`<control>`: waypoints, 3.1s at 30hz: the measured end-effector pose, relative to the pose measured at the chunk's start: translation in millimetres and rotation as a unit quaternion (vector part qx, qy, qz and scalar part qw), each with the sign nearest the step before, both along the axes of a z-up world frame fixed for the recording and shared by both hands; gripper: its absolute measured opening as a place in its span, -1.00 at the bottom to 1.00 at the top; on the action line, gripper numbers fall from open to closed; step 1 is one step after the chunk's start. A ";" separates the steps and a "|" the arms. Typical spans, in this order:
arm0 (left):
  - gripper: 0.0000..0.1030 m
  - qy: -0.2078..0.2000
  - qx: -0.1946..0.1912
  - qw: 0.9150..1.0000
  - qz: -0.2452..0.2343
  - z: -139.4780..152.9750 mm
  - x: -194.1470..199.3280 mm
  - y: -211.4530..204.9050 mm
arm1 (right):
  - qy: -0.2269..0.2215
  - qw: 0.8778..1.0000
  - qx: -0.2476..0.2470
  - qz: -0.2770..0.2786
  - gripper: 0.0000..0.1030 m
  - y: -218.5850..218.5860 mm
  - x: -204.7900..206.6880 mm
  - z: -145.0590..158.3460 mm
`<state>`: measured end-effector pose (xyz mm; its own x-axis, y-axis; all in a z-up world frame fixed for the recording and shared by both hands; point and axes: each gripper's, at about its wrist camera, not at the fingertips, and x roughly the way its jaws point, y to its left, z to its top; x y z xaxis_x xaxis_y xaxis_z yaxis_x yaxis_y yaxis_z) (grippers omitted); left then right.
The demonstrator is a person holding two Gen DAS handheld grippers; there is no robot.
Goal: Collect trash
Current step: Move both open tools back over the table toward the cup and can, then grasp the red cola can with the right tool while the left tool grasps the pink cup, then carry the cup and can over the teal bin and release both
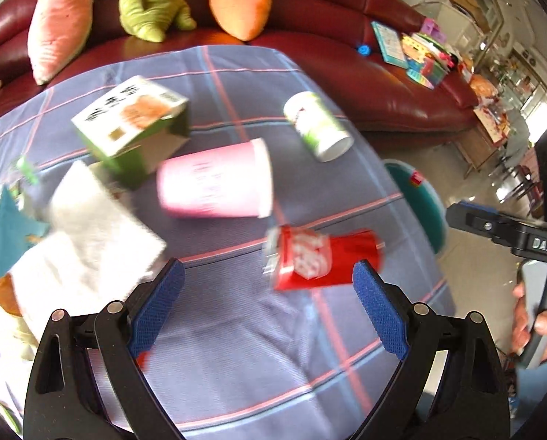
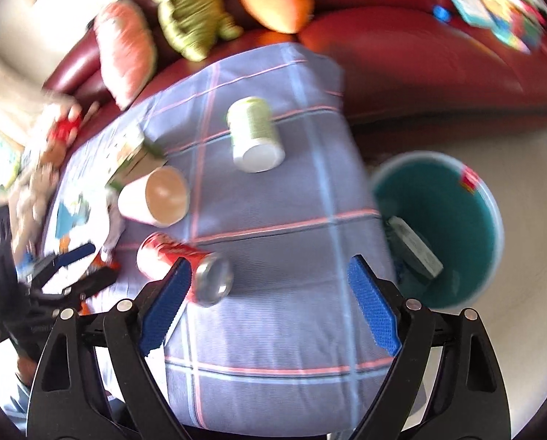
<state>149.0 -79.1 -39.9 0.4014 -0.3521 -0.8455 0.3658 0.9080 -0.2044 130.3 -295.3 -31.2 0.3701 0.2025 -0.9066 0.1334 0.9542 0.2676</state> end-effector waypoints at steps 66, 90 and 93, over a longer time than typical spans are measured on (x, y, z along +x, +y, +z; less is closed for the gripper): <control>0.23 -0.039 0.163 0.945 -0.280 -55.2 82.0 -60.4 | 0.046 0.994 0.095 0.029 -0.10 18.3 46.7 -34.0; 0.23 0.007 -0.013 0.989 -0.145 0.4 31.5 -106.7 | -0.062 0.988 0.095 -0.104 -0.11 -82.0 -17.5 15.7; 0.23 0.008 -0.020 0.988 -0.155 4.7 25.4 -130.1 | -0.068 0.985 0.093 -0.132 -0.11 -107.4 -29.4 16.8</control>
<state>174.4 -209.2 -35.2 0.2561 -0.4899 -0.8333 0.6212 0.7439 -0.2465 100.8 -402.7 -14.4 0.5479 0.2416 -0.8009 0.3200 0.8240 0.4676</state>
